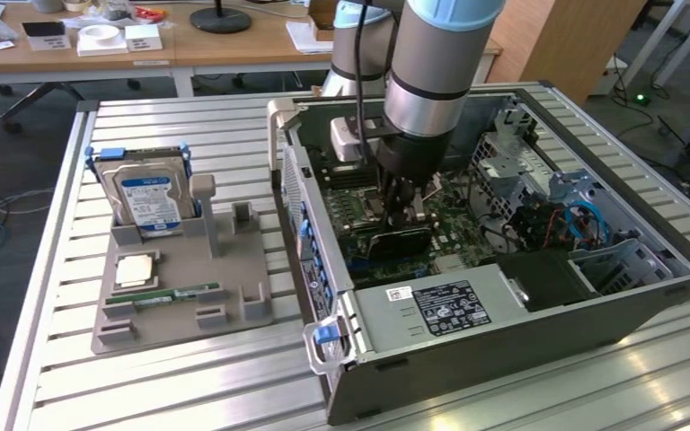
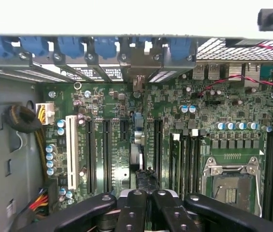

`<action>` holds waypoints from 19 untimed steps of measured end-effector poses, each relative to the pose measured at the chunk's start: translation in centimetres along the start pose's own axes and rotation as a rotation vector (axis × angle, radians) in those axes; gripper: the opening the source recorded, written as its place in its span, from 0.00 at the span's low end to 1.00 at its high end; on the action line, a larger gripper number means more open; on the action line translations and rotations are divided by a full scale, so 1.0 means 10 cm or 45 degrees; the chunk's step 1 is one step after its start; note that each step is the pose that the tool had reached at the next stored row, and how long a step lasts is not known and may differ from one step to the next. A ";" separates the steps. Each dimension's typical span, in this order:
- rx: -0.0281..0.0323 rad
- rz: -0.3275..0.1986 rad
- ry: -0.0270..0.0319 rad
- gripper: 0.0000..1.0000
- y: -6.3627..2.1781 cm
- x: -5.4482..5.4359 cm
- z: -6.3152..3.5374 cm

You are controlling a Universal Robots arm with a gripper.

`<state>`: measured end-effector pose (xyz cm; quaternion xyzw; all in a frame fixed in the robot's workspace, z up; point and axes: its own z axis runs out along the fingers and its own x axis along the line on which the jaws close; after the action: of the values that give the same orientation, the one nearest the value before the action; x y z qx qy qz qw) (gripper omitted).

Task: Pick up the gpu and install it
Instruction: 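Press down on the gpu until it lock into place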

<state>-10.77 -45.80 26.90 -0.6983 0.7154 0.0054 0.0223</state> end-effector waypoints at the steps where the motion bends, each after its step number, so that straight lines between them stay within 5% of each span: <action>1: -0.0001 0.000 0.0006 0.11 0.000 0.00 -0.020; 19: 0.0002 0.004 0.0103 0.11 -0.018 -0.02 -0.544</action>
<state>-10.71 -45.81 32.34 -0.6972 0.7166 0.0025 0.0195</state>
